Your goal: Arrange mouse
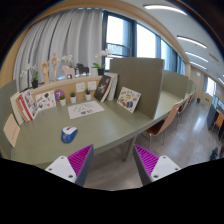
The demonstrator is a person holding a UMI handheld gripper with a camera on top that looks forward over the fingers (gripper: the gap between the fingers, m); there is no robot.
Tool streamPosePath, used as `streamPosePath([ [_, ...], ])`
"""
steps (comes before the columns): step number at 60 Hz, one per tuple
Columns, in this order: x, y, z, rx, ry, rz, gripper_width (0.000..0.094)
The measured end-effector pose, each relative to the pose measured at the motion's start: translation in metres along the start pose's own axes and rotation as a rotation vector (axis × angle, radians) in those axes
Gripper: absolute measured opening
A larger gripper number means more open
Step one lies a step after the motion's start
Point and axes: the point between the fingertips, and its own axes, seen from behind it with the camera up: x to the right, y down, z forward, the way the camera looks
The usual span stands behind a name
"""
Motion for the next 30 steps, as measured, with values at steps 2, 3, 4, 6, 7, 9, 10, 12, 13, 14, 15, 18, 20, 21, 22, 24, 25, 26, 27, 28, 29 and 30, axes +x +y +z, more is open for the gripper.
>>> streamPosePath([
  [2,-0.009,0.016,0.011,-0.030,-0.022,-0.014,0.0787],
  [3,-0.015,0.024,0.015,-0.043,-0.035,-0.022,0.0790],
  [4,-0.020,0.030,0.020,-0.055,-0.049,-0.031,0.0788],
  [6,-0.032,0.041,0.030,-0.076,-0.074,-0.046,0.0788],
  [7,-0.038,0.045,0.034,-0.086,-0.089,-0.053,0.0790],
  [9,-0.052,0.053,0.043,-0.103,-0.121,-0.067,0.0791],
  [10,-0.059,0.056,0.047,-0.110,-0.138,-0.074,0.0790],
  [12,-0.073,0.061,0.056,-0.120,-0.170,-0.089,0.0793],
  [13,-0.080,0.063,0.061,-0.126,-0.184,-0.097,0.0795],
  [14,-0.087,0.065,0.066,-0.131,-0.199,-0.105,0.0794],
  [15,-0.095,0.066,0.070,-0.135,-0.215,-0.114,0.0792],
  [18,-0.118,0.067,0.083,-0.144,-0.260,-0.139,0.0797],
  [20,-0.132,0.067,0.093,-0.151,-0.289,-0.153,0.0799],
  [21,-0.140,0.067,0.097,-0.153,-0.303,-0.160,0.0799],
  [22,-0.147,0.066,0.101,-0.154,-0.316,-0.166,0.0801],
  [24,-0.160,0.064,0.109,-0.153,-0.336,-0.178,0.0802],
  [25,-0.166,0.063,0.114,-0.153,-0.344,-0.183,0.0801],
  [26,-0.172,0.062,0.118,-0.153,-0.352,-0.188,0.0801],
  [27,-0.178,0.060,0.122,-0.152,-0.358,-0.191,0.0803],
  [28,-0.183,0.059,0.126,-0.151,-0.362,-0.193,0.0802],
  [29,-0.188,0.058,0.131,-0.151,-0.366,-0.194,0.0803],
  [30,-0.193,0.057,0.135,-0.152,-0.369,-0.196,0.0805],
])
